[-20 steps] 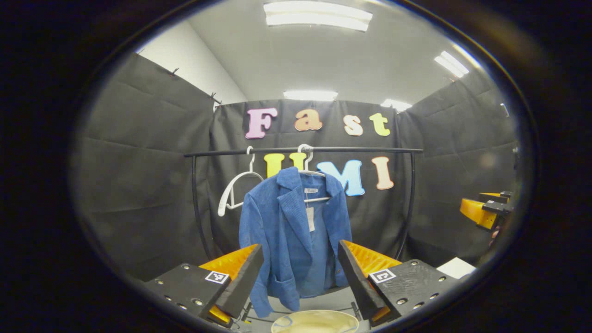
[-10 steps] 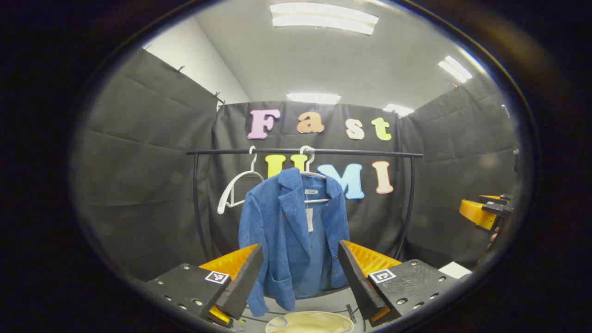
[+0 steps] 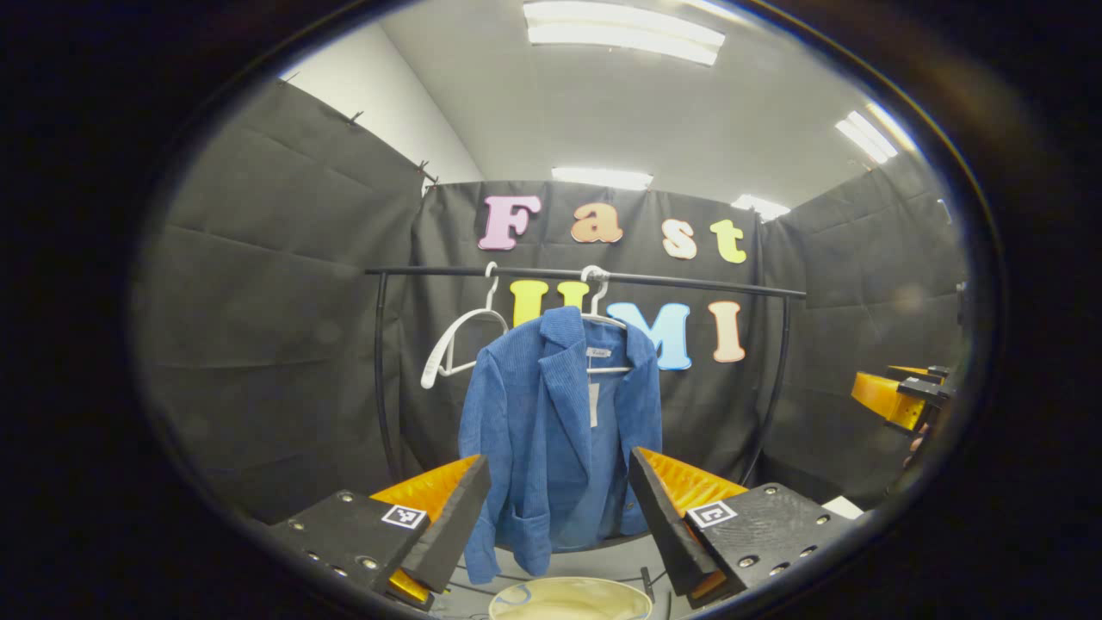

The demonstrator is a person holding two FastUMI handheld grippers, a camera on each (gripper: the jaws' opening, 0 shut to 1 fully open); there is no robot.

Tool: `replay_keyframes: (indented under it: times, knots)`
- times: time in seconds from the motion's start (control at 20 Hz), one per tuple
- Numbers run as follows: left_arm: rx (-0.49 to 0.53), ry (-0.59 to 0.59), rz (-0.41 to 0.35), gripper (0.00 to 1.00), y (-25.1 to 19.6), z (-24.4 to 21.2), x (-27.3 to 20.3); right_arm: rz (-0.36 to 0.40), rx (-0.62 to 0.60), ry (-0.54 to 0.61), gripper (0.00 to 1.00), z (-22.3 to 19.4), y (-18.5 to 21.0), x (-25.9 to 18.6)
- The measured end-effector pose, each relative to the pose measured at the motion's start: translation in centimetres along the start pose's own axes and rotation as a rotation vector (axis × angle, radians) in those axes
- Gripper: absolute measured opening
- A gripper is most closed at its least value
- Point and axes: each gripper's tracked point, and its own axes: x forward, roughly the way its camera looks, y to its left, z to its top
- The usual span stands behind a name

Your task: Grasp the clothes on the hanger with both hands and then place them into the laundry hamper below.

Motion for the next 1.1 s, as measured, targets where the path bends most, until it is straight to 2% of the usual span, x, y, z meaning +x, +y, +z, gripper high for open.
replay_keyframes:
  times: [0.25, 0.3, 0.35, 0.6, 0.95, 1.0, 1.1]
  knots:
    - [-0.014, 0.008, 0.004, 0.99, -0.1, 1.3, 1.6, 0.026, 0.024, 0.022, 0.96, 1.0, 0.6, 3.8]
    - [-0.020, 0.012, 0.006, 0.94, -0.2, 1.4, 2.2, 0.039, 0.027, 0.021, 0.96, 1.3, 1.1, 4.7]
    - [-0.025, 0.023, 0.008, 0.99, -0.4, 1.4, 2.8, 0.057, 0.028, 0.019, 0.96, 1.6, 1.7, 5.6]
    - [-0.093, 0.078, 0.028, 0.99, -1.4, 1.0, 6.4, 0.144, 0.050, 0.029, 0.96, 2.0, 4.8, 11.0]
    - [-0.123, 0.094, 0.118, 0.99, -1.4, 1.9, 13.2, 0.299, 0.083, 0.136, 0.96, -1.5, 10.2, 17.8]
    - [-0.133, 0.093, 0.124, 0.94, -1.5, 2.0, 13.8, 0.324, 0.083, 0.147, 0.96, -1.9, 10.9, 18.7]
    - [-0.146, 0.100, 0.143, 0.94, -1.9, 1.8, 15.2, 0.371, 0.086, 0.176, 0.96, -3.0, 12.3, 20.5]
